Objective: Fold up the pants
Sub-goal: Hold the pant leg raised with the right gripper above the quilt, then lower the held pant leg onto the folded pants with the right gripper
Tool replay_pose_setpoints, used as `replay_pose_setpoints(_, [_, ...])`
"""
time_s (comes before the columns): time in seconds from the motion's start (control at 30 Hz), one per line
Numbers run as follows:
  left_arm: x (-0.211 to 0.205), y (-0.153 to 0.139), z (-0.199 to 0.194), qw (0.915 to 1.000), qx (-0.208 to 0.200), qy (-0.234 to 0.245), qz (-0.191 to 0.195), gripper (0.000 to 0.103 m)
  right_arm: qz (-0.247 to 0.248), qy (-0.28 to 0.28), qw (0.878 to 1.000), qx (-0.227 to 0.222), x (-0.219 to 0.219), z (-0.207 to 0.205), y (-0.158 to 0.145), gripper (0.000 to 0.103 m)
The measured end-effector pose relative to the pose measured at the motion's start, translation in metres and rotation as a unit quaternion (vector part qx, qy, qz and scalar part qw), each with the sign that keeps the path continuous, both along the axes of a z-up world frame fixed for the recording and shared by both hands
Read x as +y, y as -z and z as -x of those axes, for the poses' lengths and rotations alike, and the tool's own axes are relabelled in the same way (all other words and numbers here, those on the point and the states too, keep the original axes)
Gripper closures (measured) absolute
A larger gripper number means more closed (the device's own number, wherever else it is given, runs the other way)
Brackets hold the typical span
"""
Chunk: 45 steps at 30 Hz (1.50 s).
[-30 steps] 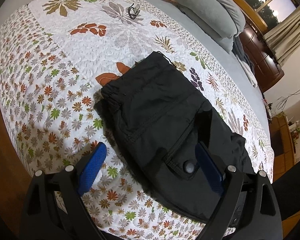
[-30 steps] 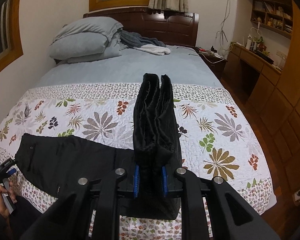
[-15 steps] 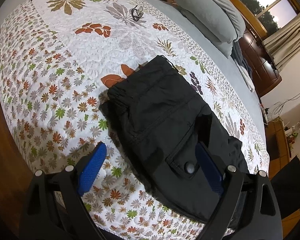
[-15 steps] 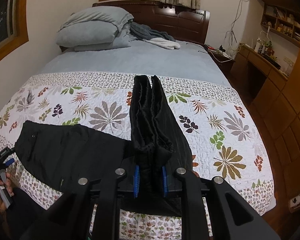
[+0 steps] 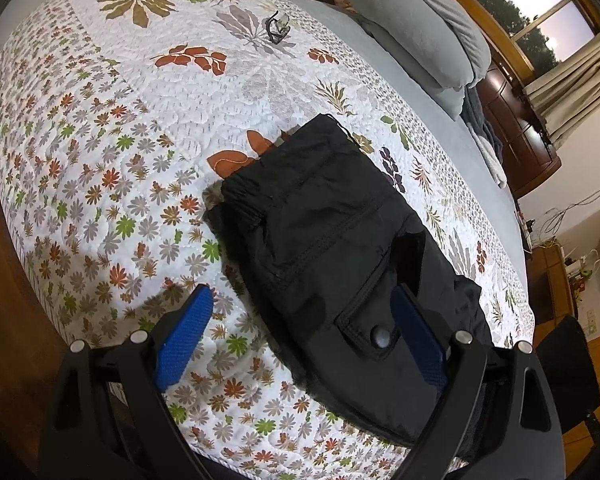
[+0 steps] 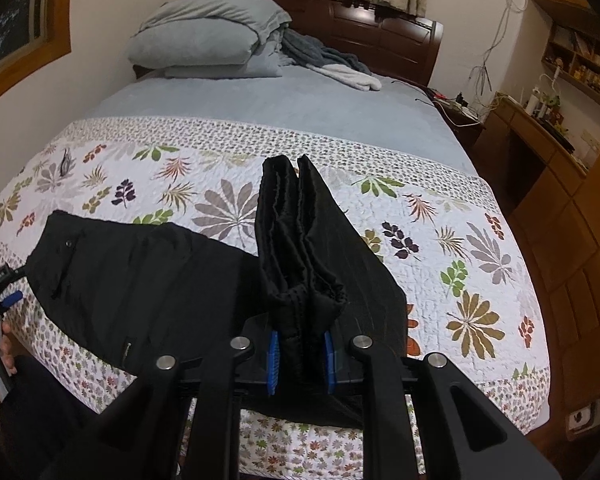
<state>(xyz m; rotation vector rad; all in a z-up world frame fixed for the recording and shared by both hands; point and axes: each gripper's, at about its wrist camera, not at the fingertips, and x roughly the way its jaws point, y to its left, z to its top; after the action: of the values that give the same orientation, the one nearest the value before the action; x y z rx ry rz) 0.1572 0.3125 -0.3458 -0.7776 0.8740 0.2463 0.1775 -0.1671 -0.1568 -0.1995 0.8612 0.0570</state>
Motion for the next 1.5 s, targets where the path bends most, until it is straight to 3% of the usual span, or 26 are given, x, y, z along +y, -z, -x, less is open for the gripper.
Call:
replay_pose_setpoints(0.27, [0.003, 0.001, 0.002, 1.0, -0.001, -0.001, 0.002, 0.013, 0.018, -0.017, 1.0, 0.016, 0.028, -0.006, 0.022, 0.086])
replay_pose_setpoints(0.77, [0.007, 0.001, 0.004, 1.0, -0.003, -0.005, 0.007, 0.013, 0.098, -0.047, 0.993, 0.043, 0.083, -0.008, 0.078, 0.086])
replay_pose_setpoints(1.1, [0.01, 0.001, 0.009, 0.9998, -0.012, -0.005, 0.017, 0.013, 0.196, -0.086, 0.976, 0.05, 0.127, -0.004, 0.119, 0.086])
replay_pose_setpoints(1.5, [0.017, -0.001, 0.018, 0.9984, -0.038, -0.027, 0.033, 0.013, 0.252, -0.138, 0.957, 0.047, 0.153, 0.007, 0.155, 0.086])
